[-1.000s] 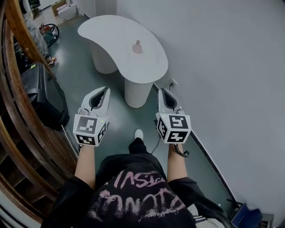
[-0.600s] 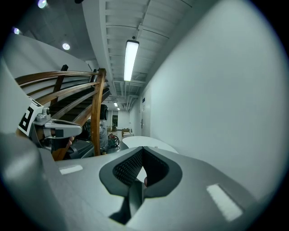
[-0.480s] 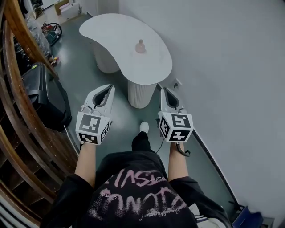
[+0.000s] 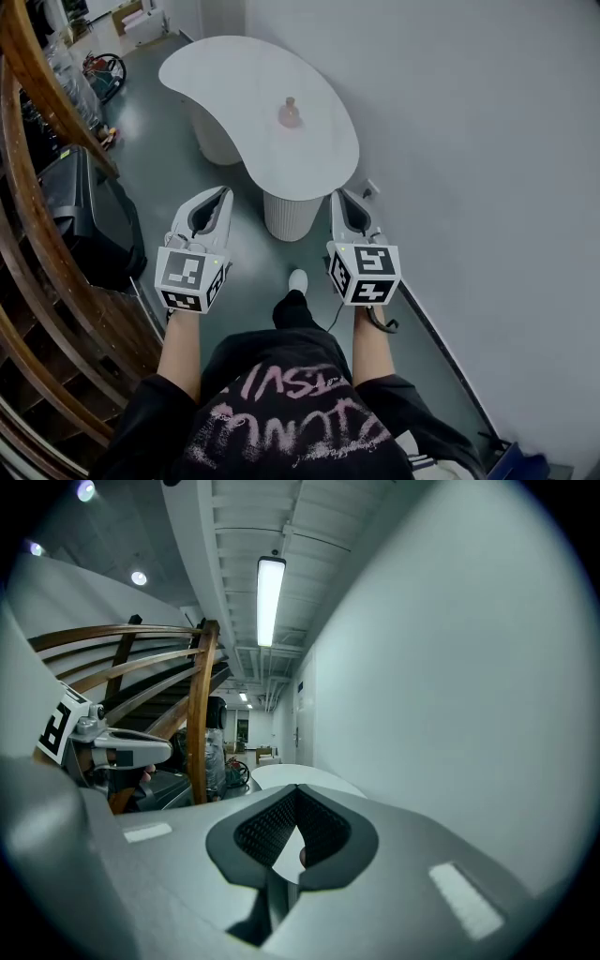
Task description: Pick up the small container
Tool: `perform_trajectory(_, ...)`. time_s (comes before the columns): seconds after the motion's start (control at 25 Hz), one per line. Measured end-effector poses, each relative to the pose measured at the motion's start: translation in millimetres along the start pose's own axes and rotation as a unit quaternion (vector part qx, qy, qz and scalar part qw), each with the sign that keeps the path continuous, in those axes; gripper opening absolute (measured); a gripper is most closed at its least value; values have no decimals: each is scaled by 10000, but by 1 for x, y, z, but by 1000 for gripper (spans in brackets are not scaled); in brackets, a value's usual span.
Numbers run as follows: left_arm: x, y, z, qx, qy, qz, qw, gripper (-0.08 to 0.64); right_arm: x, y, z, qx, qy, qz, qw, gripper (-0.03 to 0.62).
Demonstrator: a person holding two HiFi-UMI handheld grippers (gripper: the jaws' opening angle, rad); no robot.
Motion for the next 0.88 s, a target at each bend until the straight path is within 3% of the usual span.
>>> perform_trajectory(0.88,-11,-61,-16,3,93,-229,9997,0,-11,-49,32,22,-193,-103,9998,12)
Point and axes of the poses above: the fingertips, and each gripper's own axes: y backward along the fingers, z to its right, x out of its top, the point moved 4 cm from there along y, backward along the fingers, and after that the axes turned 14 degrees about -x, right-handed, at the moved point
